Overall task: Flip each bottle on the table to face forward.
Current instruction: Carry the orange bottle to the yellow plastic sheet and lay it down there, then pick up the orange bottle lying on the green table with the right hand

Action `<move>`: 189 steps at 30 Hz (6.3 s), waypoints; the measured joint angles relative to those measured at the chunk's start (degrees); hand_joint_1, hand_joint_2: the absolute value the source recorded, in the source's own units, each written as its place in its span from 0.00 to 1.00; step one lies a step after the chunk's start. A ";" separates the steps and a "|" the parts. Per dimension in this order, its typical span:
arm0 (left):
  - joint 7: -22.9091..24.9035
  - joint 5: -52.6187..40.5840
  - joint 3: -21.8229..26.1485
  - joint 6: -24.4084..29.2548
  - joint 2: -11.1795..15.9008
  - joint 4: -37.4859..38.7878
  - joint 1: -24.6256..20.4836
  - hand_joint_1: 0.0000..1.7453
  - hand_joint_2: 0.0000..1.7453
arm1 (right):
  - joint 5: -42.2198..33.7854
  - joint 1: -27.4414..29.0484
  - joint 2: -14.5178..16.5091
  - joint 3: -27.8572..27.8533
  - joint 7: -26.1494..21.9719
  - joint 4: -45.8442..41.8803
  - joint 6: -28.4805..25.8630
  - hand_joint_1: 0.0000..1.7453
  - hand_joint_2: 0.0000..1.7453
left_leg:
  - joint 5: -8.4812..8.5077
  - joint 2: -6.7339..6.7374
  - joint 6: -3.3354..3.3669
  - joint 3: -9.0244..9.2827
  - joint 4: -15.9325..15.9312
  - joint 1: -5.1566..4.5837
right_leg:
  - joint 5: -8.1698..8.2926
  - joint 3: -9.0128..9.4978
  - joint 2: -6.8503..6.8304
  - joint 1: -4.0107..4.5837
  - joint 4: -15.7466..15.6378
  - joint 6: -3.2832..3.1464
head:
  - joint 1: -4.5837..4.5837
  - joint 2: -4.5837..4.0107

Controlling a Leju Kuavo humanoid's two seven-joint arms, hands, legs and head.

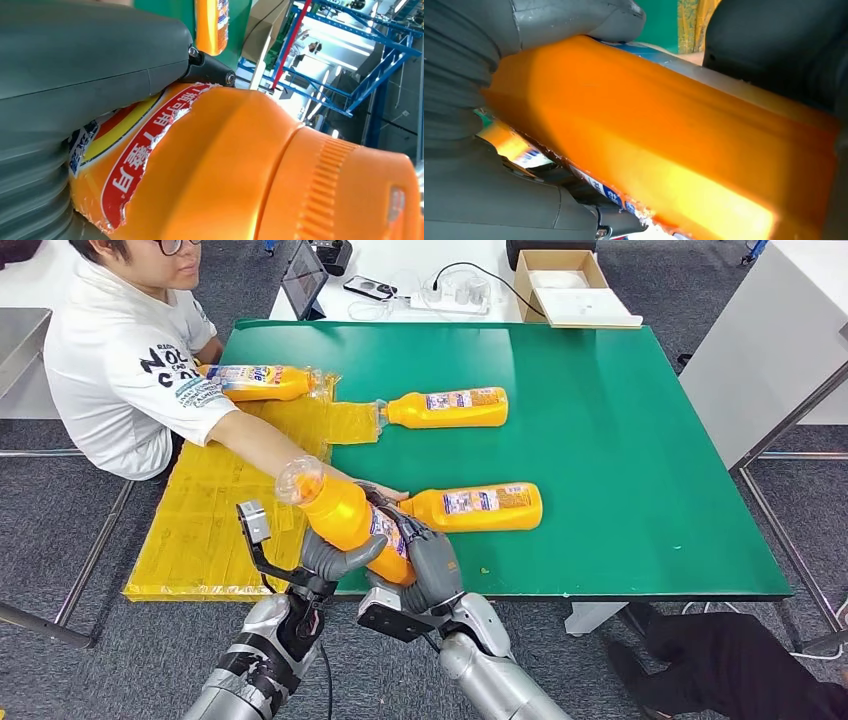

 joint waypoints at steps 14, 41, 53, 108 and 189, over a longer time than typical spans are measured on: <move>-1.34 -6.45 -0.04 12.71 -0.53 -2.40 -1.59 1.00 1.00 | -2.79 0.35 0.93 -0.49 1.42 -1.45 -0.66 0.00 0.00 | 0.00 -0.03 0.00 -0.02 0.00 0.00 | 0.00 0.01 -0.01 0.01 0.00 0.00 | 0.01 0.00; -8.51 -43.73 9.62 65.54 4.75 8.54 -12.36 1.00 1.00 | -15.64 6.40 0.91 -1.86 -3.75 -24.65 -0.38 0.00 0.00 | 0.04 -0.04 -0.02 -0.11 0.00 0.02 | 0.01 -0.06 -0.01 0.01 0.02 -0.01 | 0.01 0.00; 11.50 -97.70 19.42 65.64 9.30 18.36 -14.88 1.00 1.00 | -18.88 6.59 0.85 -1.82 -3.84 -26.20 0.10 0.00 0.00 | 0.04 0.07 -0.04 -0.11 0.00 0.03 | 0.01 -0.11 0.02 0.03 0.03 -0.01 | 0.02 0.00; -10.33 -43.53 27.60 62.13 8.00 13.61 -11.67 0.00 1.00 | -2.76 -1.08 -5.02 -2.29 19.45 -14.64 14.48 0.00 1.00 | 0.08 -0.14 -0.02 0.06 -0.01 0.02 | 0.01 0.13 -0.04 0.01 0.02 -0.02 | 0.01 0.00; -10.12 -34.79 10.90 54.68 6.26 8.26 -4.56 0.00 1.00 | -3.54 -11.18 -19.84 3.30 27.79 -1.59 22.00 1.00 1.00 | 0.19 -0.18 0.15 0.21 0.01 -0.01 | 0.15 0.39 -0.18 0.00 -0.04 0.16 | 0.03 0.00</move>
